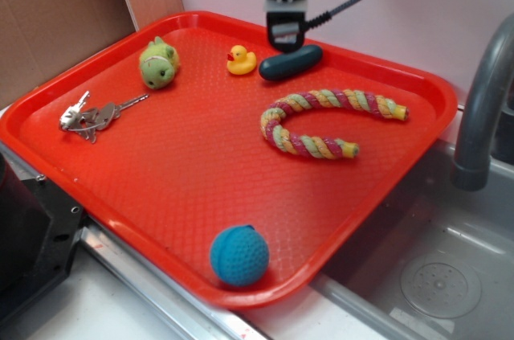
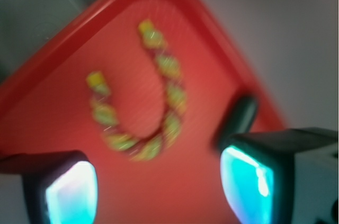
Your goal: Grab the multicolored rope.
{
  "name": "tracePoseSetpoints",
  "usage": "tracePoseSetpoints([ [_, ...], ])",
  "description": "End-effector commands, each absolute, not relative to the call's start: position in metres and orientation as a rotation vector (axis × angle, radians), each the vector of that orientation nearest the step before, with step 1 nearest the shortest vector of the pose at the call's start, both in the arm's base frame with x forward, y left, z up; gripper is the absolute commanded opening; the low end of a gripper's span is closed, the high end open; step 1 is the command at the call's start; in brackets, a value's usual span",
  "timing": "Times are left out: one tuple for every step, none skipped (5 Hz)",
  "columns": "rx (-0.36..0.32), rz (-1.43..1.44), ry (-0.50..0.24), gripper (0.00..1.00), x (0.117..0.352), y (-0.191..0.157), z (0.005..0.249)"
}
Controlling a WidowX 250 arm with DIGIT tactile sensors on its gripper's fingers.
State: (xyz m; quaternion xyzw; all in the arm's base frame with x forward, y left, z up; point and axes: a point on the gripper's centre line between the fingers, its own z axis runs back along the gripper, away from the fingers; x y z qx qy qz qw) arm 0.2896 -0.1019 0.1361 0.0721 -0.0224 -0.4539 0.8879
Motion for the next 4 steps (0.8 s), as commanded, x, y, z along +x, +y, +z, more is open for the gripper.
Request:
tracePoseSetpoints([
  [0.035,-1.272,-0.002,1.0,0.322,-0.117,0.127],
  [-0.056,-1.268,0.089,1.0,0.31,-0.119,0.108],
  [-0.048,-1.192,0.104,1.0,0.301,-0.119,0.096],
  [0.003,-1.081,0.05,1.0,0.301,-0.112,0.076],
])
